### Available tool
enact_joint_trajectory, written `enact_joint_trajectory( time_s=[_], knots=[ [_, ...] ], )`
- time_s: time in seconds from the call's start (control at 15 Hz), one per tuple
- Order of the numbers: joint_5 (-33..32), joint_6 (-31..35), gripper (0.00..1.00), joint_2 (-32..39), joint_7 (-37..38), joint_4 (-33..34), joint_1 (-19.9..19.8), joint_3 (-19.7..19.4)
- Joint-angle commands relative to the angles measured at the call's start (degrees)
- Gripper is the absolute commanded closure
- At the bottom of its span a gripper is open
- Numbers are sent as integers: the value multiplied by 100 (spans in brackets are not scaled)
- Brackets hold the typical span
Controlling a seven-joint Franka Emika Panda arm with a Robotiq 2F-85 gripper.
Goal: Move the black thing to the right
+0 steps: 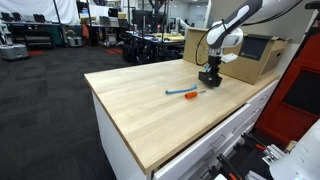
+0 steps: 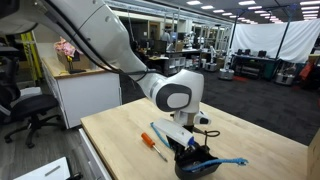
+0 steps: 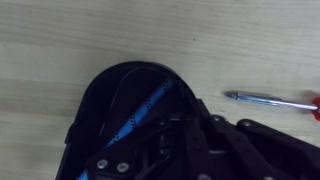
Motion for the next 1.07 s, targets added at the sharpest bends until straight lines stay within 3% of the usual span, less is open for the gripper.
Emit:
enact_joint_trajectory(
  time_s=[0.0,0.2,0.27,0.33,0.73,1.0],
  knots=[
    [-78,-116,98,343,403,262,-63,3],
    [-43,-214,98,466,677,380,-88,1],
    [-36,-226,68,444,744,395,-91,0],
    [-38,-248,68,373,844,378,-82,-7],
    [-207,-630,27,-344,1235,237,42,-17],
    [-57,-1117,1,-1048,1098,152,120,92]
  ],
)
